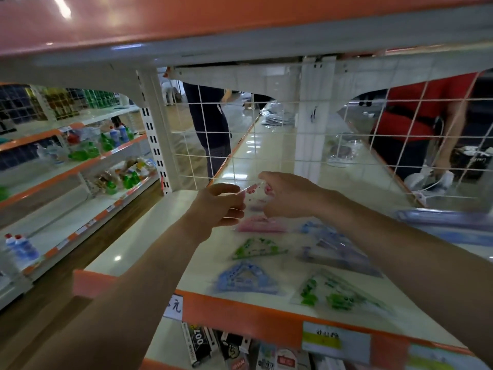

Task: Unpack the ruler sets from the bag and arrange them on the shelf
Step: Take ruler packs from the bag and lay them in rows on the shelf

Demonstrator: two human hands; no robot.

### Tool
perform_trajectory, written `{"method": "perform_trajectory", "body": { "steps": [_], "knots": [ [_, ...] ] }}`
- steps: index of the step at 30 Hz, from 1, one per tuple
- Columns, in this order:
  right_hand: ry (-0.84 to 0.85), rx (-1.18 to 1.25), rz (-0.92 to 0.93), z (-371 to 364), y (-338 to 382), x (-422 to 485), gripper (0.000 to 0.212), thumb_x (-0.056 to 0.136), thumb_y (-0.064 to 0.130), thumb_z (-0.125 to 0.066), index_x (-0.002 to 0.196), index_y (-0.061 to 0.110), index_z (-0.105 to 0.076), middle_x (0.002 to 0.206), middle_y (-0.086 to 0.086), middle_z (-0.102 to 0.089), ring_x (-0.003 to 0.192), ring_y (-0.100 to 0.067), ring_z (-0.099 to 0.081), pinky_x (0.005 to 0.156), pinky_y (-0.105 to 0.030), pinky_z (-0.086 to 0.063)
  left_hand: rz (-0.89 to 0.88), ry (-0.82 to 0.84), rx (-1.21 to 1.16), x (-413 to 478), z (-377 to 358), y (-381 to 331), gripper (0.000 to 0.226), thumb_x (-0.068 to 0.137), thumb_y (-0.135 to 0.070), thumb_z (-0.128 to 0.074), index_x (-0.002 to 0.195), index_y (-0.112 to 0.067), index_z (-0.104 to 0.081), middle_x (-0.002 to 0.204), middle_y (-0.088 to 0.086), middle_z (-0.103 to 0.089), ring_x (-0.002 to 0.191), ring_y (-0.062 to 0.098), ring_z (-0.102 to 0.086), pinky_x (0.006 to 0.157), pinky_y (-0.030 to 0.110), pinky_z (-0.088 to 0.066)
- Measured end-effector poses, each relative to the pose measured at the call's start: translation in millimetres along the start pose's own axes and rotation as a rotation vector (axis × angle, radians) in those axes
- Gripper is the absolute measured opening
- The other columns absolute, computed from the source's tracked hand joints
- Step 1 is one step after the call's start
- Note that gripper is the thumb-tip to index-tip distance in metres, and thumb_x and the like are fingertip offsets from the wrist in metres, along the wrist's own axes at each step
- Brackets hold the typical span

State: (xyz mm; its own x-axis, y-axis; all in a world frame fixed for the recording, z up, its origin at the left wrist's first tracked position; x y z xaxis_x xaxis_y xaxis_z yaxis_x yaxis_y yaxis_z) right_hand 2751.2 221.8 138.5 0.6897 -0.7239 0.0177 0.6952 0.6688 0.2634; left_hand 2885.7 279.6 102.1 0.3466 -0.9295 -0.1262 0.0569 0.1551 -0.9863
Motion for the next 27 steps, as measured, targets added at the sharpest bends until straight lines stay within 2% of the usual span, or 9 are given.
{"method": "perform_trajectory", "body": {
  "steps": [5, 9, 11, 13, 17, 19, 21, 24, 27],
  "knots": [
    [0.054, 0.027, -0.031, -6.3, -16.0, 2.1, 0.081, 0.085, 0.035, -0.067, 0.149, 0.023, -0.019, 0.139, -0.003, -0.047, 0.117, -0.021, -0.049, 0.090, -0.032, -0.045, -0.032, -0.012, 0.167, 0.5, -4.4, -3.9, 0.009, 0.083, -0.010, -0.070, 0.090, -0.005, -0.071, 0.077, 0.011, -0.064, 0.064, 0.017, -0.059, 0.076, 0.033, -0.056],
    [0.113, -0.032, -0.053, -19.7, -17.7, 10.1, 0.071, 0.084, 0.034, -0.067, 0.144, 0.015, -0.033, 0.139, -0.006, -0.044, 0.119, -0.022, -0.048, 0.091, -0.032, -0.043, -0.057, -0.053, 0.347, 6.6, -4.8, 1.4, 0.005, 0.086, -0.008, -0.065, 0.087, -0.008, -0.069, 0.074, 0.007, -0.063, 0.065, 0.016, -0.057, 0.063, 0.025, -0.051],
    [0.171, -0.049, -0.069, -29.3, -20.9, 16.3, 0.038, 0.085, 0.034, -0.065, 0.114, 0.014, -0.053, 0.117, -0.007, -0.051, 0.093, -0.017, -0.052, 0.074, -0.028, -0.043, -0.071, -0.074, 0.425, 8.2, -2.4, 5.1, 0.010, 0.086, -0.007, -0.062, 0.094, -0.008, -0.069, 0.075, 0.004, -0.062, 0.068, 0.014, -0.056, 0.062, 0.023, -0.048],
    [0.222, -0.053, -0.094, -36.9, -23.7, 20.7, 0.022, 0.087, 0.035, -0.063, 0.092, 0.016, -0.054, 0.098, -0.003, -0.050, 0.077, -0.014, -0.049, 0.062, -0.025, -0.039, -0.088, -0.069, 0.460, 7.6, -1.3, 6.9, 0.011, 0.086, -0.006, -0.061, 0.094, -0.009, -0.068, 0.076, 0.003, -0.061, 0.069, 0.014, -0.056, 0.060, 0.021, -0.045],
    [0.276, -0.081, -0.116, -51.8, -28.7, 34.4, 0.043, 0.089, 0.041, -0.059, 0.118, 0.009, -0.060, 0.108, -0.007, -0.060, 0.088, -0.020, -0.059, 0.068, -0.028, -0.046, -0.109, -0.049, 0.488, 8.2, 1.3, 7.5, 0.015, 0.086, -0.005, -0.061, 0.074, -0.014, -0.064, 0.076, 0.008, -0.059, 0.071, 0.019, -0.053, 0.061, 0.024, -0.043],
    [0.296, -0.097, -0.137, -57.9, -29.9, 39.7, 0.049, 0.088, 0.045, -0.058, 0.123, 0.011, -0.058, 0.113, -0.007, -0.062, 0.095, -0.022, -0.062, 0.079, -0.032, -0.052, -0.126, -0.033, 0.519, 10.0, 0.7, 8.0, 0.012, 0.085, -0.004, -0.059, 0.076, -0.012, -0.060, 0.075, 0.010, -0.052, 0.070, 0.018, -0.047, 0.062, 0.028, -0.039],
    [0.312, -0.091, -0.155, -62.3, -29.6, 42.5, 0.056, 0.087, 0.046, -0.059, 0.129, 0.010, -0.053, 0.111, -0.005, -0.061, 0.097, -0.023, -0.060, 0.083, -0.032, -0.051, -0.142, -0.021, 0.543, 11.2, -0.3, 8.8, 0.012, 0.084, -0.004, -0.058, 0.079, -0.014, -0.055, 0.077, 0.008, -0.047, 0.071, 0.017, -0.043, 0.063, 0.029, -0.035],
    [0.321, -0.075, -0.145, -62.0, -25.8, 40.6, 0.060, 0.089, 0.043, -0.058, 0.138, 0.011, -0.044, 0.100, -0.003, -0.054, 0.095, -0.022, -0.053, 0.078, -0.028, -0.042, -0.160, -0.021, 0.590, 11.7, -1.1, 9.2, 0.012, 0.083, -0.006, -0.058, 0.078, -0.016, -0.054, 0.075, 0.008, -0.046, 0.069, 0.016, -0.042, 0.063, 0.028, -0.034],
    [0.310, -0.064, -0.110, -51.3, -22.6, 30.9, 0.060, 0.091, 0.035, -0.058, 0.142, 0.010, -0.038, 0.127, -0.005, -0.050, 0.113, -0.023, -0.051, 0.081, -0.026, -0.038, -0.202, -0.030, 0.669, 7.6, -5.6, 2.6, 0.009, 0.084, -0.009, -0.059, 0.079, -0.017, -0.058, 0.076, 0.008, -0.050, 0.068, 0.018, -0.045, 0.063, 0.029, -0.038]
  ]
}}
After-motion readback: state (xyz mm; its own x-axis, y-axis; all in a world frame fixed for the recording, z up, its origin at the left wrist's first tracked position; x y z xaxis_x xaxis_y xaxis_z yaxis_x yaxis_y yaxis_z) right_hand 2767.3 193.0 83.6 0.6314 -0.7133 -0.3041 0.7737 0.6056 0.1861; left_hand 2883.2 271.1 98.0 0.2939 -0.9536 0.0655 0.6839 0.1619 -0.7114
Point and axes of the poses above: each hand's wrist, its own x-axis towards the middle knuckle, its own z-axis out of the back of the hand, y = z × x, the point moved 7 cm from there along x, towards the middle knuckle
